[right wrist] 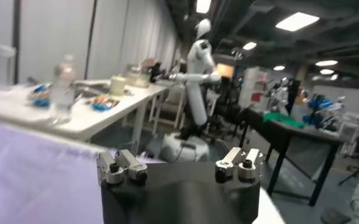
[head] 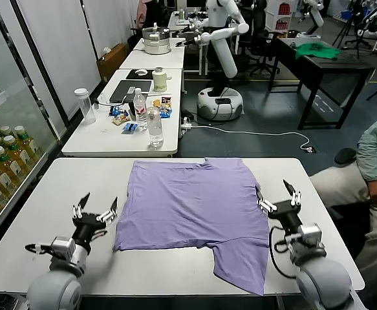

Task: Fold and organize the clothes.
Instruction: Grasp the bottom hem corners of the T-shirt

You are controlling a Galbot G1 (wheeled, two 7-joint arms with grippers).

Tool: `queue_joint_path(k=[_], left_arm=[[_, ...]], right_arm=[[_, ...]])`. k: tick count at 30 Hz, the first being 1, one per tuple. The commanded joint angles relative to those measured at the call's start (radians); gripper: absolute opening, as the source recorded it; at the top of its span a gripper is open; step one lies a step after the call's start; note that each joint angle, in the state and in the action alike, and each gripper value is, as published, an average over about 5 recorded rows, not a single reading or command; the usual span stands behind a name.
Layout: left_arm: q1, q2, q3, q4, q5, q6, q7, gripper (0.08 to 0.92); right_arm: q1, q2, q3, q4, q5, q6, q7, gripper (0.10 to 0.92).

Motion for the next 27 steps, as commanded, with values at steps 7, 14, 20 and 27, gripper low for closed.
queue_joint_path(k=[7,14,20,27], left_arm=[[0.137,0.003,0.001,-0.077,-0.090,0.209,-0.079,0.823],[0.104,0.001,0.006,-0.026,-0.092,0.209,-0.073,0.823],[0.093,0.001,0.012,-0.016,-0.091,0.209,-0.066,0.823],[0.087,-0.005,0.021,0.001,-0.076,0.209,-0.061,0.823]], right_arm=[[-0.325,-0.070,0.042,0.097,0.129,-0.021,0.022,0.823],[-0.326,-0.046,-0.011,0.083,0.129,-0.039,0.040,0.823],[-0.340,-0.043,-0.027,0.077,0.138,-0.046,0.053,0.823],[-0.355,-0.038,-0.030,0.072,0.146,-0.046,0.066,0.823]])
